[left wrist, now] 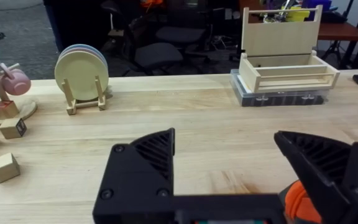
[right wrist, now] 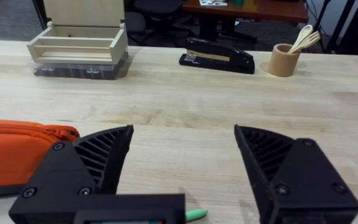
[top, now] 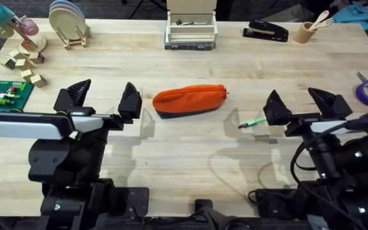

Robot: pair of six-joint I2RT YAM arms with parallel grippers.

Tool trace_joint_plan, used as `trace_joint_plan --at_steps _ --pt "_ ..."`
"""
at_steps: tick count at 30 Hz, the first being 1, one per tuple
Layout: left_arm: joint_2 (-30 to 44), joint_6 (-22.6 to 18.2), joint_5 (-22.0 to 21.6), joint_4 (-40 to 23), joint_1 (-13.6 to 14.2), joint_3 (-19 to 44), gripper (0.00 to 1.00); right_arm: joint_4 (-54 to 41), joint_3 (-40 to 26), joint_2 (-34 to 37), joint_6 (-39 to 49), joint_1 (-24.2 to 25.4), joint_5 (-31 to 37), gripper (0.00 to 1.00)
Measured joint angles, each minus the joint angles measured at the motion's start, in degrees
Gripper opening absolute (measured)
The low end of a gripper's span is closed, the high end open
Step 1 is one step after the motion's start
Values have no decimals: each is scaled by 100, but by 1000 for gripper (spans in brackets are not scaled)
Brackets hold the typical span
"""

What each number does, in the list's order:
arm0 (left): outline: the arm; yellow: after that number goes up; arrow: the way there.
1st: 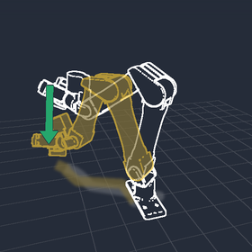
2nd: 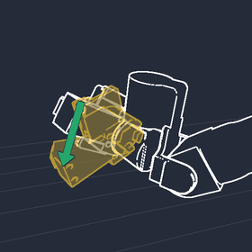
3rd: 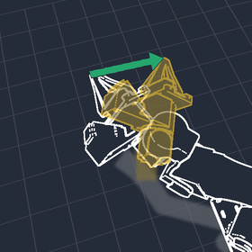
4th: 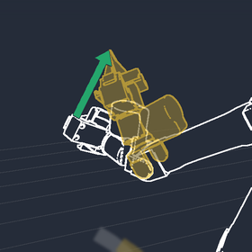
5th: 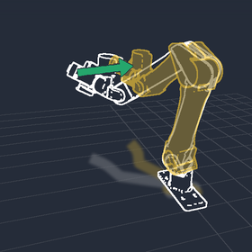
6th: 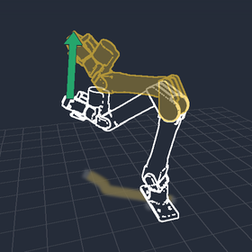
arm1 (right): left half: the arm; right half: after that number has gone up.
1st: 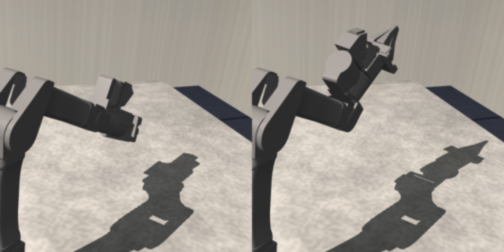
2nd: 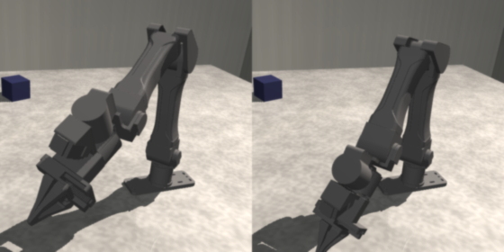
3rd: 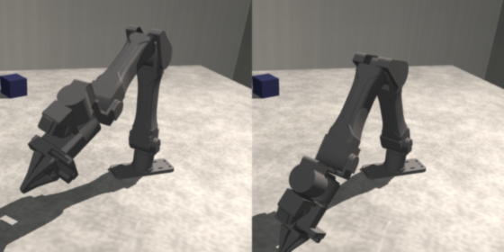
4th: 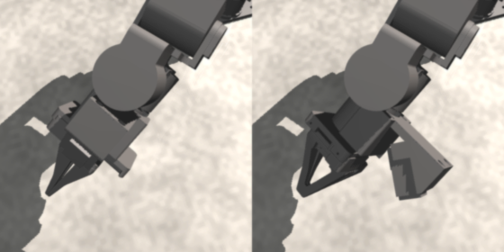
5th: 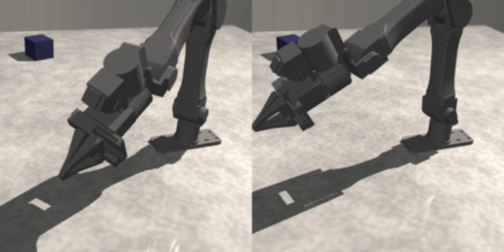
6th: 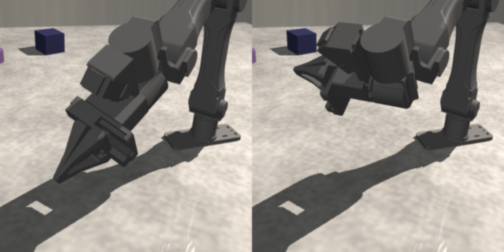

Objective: Unzip the bag, pick up the pens from the table one at a time and place them inside, then zip the bag closed.

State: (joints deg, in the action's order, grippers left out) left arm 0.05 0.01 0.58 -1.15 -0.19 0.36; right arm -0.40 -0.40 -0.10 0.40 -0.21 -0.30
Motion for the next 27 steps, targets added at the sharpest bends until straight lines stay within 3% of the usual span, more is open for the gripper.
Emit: trace_joint_plan --at_steps 20,27 --pt "0 -2 161 -61 0 9 994 -26 -4 0 0 0 -13 997" --pt "4 -68 284 -1397 -2 634 993 -369 -222 3 2 0 -59 997"
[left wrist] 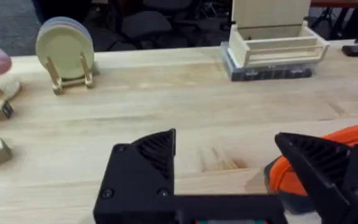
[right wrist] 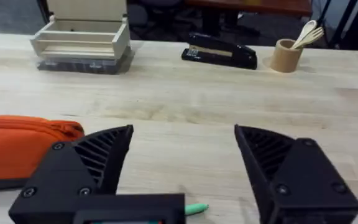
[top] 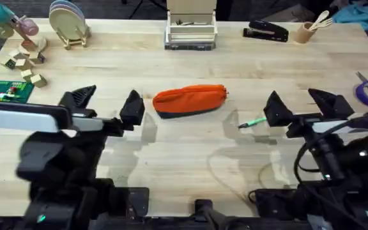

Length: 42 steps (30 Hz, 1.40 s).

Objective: Unzip the bag, pick up the pens from the table one at a time and place them inside, then zip the bag closed.

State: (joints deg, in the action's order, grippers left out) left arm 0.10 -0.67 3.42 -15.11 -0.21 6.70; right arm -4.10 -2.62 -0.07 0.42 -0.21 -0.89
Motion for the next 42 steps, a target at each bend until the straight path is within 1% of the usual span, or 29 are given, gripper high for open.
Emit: trace_joint_plan --at_steps 4,8,11,16,20,23,27,30,33,36,39,42 --pt "0 -105 7 -435 0 669 993 -603 -600 54 1 0 -24 996" --pt "27 -154 29 -781 0 1309 993 -1244 -1485 314 1 0 -43 997" --pt "277 -186 100 -1028 0 1780 993 -1770 -2162 646 1 0 -44 997" --pt "994 -198 228 -1432 0 2482 993 -2585 -3181 1327 1 0 -46 997" --pt "1655 -271 370 -1648 0 3021 993 -3089 -3866 1858 1 0 -46 996" --pt "2185 -432 570 -1820 -2 3434 993 -3382 -4305 2249 1 0 -46 997" --pt "2857 -712 857 -2037 -2 3908 993 -3607 -4655 2642 1 0 -46 997" --pt "3279 -1016 1056 -2243 -2 4168 993 -3670 -4766 2856 1 0 -46 996" --pt "3602 -1403 1246 -2431 -2 4294 993 -3676 -4777 2935 1 0 -46 997" --pt "3842 -1898 1467 -2620 -2 4306 993 -3683 -4782 2944 3 0 -44 998" --pt "4055 -2614 1726 -2817 -2 4306 993 -3681 -4784 2944 1 0 -46 998" --pt "4237 -3555 1983 -3093 -2 4306 993 -3682 -4786 2944 2 0 -46 997"
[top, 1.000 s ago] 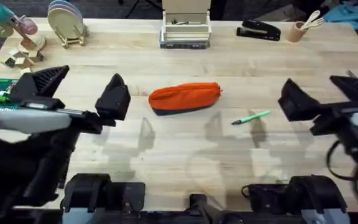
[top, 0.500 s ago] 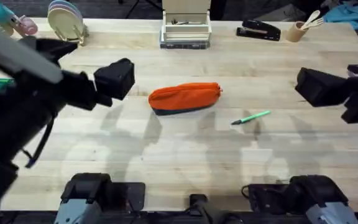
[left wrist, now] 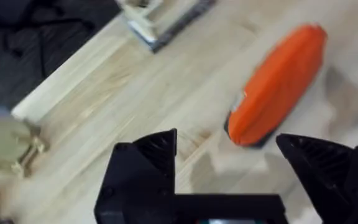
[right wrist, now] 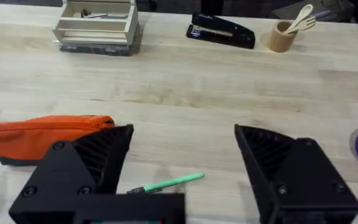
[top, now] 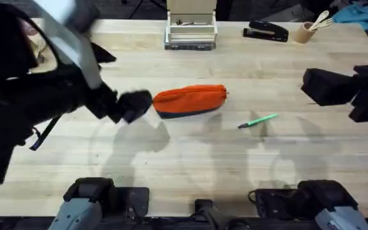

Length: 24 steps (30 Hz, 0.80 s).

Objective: Unzip the bag, pick up the pens from the table one at a time and place them inside, then zip the bag closed.

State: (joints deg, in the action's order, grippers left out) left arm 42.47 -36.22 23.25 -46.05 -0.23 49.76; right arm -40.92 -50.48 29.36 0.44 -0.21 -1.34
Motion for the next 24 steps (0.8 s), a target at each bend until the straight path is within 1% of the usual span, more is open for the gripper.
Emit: trace_joint_plan --at_steps 2,6,8,11,15,16,19,24 --pt "102 -797 151 -256 0 0 992 0 0 -2 -1 0 0 997" --pt "312 -2258 357 -602 0 0 993 0 0 -1 1 0 0 998" --pt "449 -2829 435 -658 0 0 993 -1 0 -2 -1 0 0 998" --pt "705 -3573 592 -670 0 0 993 1 0 0 1 0 2 998" --pt "1116 -4248 838 -670 0 0 993 1 0 0 -1 0 0 998" --pt "1491 -4598 958 -665 0 0 993 1 0 -2 -1 0 0 997" --pt "1849 -4783 1029 -644 0 0 992 -1 0 -1 1 0 0 998" --pt "2287 -4906 1064 -644 0 0 993 -1 0 0 0 0 2 998"
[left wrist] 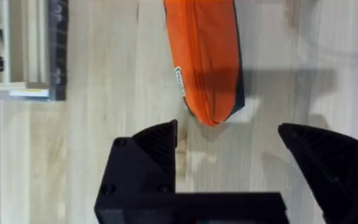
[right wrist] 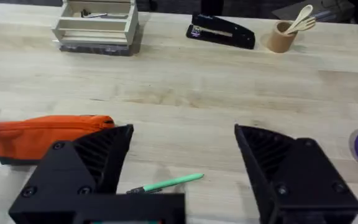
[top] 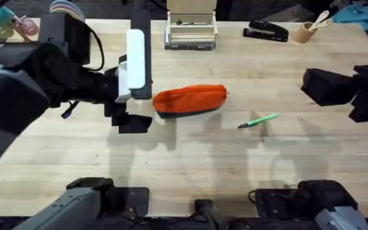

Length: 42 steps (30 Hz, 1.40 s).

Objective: Unzip the bag, pick up the pens from the table one at a time and place them inside, then zip the bag closed.

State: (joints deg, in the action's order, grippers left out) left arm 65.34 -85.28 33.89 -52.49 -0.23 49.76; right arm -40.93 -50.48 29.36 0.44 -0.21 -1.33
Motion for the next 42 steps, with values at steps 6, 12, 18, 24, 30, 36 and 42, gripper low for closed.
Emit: trace_joint_plan --at_steps 6,12,18,24,30,36,42 --pt "325 -30 4 0 0 0 993 0 0 0 0 0 -2 998" --pt "619 -38 31 18 0 0 993 1 0 -2 0 0 -2 998" --pt "1084 -46 121 261 0 0 993 0 0 -1 -2 0 -2 998" --pt "1604 13 435 750 0 0 994 0 -1 -1 -2 0 -2 998" --pt "2015 153 998 1193 0 2 995 0 -2 -2 -2 0 -2 997" --pt "2093 182 1321 1253 0 2 864 0 -2 -2 -2 0 0 998" --pt "2094 219 1405 1263 -2 2 404 0 -2 0 -2 0 -2 998"
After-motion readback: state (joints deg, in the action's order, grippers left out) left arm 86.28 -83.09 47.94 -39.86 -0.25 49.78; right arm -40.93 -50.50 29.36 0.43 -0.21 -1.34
